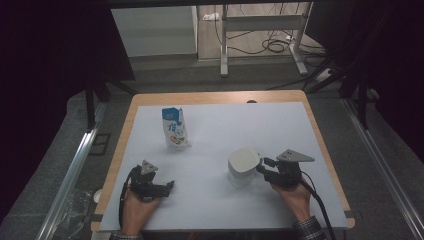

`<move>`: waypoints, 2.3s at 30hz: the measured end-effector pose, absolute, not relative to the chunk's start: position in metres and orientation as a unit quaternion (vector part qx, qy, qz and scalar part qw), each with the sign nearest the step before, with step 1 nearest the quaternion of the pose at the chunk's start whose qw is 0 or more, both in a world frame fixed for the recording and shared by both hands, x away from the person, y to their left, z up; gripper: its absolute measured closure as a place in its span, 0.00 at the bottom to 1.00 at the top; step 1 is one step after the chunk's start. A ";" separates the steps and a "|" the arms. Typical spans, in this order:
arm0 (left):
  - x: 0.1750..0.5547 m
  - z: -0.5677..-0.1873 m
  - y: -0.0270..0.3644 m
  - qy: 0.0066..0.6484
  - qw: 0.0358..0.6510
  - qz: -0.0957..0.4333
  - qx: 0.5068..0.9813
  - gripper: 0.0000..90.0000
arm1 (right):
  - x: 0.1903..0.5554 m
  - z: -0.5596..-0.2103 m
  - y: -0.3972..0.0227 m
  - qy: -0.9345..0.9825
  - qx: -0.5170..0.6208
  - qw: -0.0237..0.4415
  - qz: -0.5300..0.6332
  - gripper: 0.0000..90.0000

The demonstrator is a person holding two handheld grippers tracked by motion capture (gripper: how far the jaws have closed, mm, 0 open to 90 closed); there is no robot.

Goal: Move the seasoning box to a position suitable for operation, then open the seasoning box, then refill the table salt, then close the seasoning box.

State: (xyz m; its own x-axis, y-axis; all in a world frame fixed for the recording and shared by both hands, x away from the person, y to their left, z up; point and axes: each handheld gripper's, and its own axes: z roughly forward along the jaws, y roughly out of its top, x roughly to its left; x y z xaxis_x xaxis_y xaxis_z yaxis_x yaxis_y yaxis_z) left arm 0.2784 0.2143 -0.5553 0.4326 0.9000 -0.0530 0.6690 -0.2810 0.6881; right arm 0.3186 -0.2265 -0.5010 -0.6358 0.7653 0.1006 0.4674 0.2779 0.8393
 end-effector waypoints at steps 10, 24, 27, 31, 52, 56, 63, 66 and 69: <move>0.278 -0.555 0.214 0.502 0.327 0.177 0.781 0.00 | 0.313 -0.492 -0.234 0.786 0.391 0.189 0.440 0.44; 0.278 -0.555 0.214 0.502 0.327 0.177 0.781 0.00 | 0.317 -0.483 -0.246 0.781 0.401 0.178 0.445 0.50; 0.278 -0.555 0.214 0.502 0.327 0.177 0.781 0.00 | 0.319 -0.479 -0.249 0.779 0.402 0.159 0.454 0.57; 0.278 -0.555 0.214 0.502 0.327 0.177 0.781 0.00 | 0.321 -0.473 -0.251 0.780 0.400 0.152 0.457 0.65; 0.278 -0.555 0.214 0.504 0.328 0.177 0.779 0.00 | 0.332 -0.445 -0.241 0.795 0.377 0.147 0.451 0.97; 0.278 -0.555 0.214 0.504 0.328 0.177 0.779 0.00 | 0.334 -0.440 -0.237 0.800 0.367 0.149 0.451 0.99; 0.278 -0.555 0.214 0.504 0.328 0.177 0.779 0.00 | 0.336 -0.432 -0.227 0.806 0.343 0.138 0.462 0.99; 0.278 -0.555 0.214 0.504 0.328 0.177 0.779 0.00 | 0.336 -0.431 -0.222 0.808 0.338 0.135 0.463 0.99; 0.278 -0.555 0.214 0.503 0.328 0.178 0.780 0.00 | 0.337 -0.430 -0.218 0.811 0.333 0.135 0.462 0.99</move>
State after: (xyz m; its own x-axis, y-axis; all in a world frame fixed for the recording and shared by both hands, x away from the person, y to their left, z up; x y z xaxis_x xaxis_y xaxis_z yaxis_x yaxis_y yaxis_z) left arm 0.2785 0.2142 -0.5554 0.4319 0.9004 -0.0527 0.6675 -0.2798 0.6900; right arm 0.3365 -0.2176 -0.4302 -0.7423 0.6641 0.0893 0.4148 0.3508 0.8395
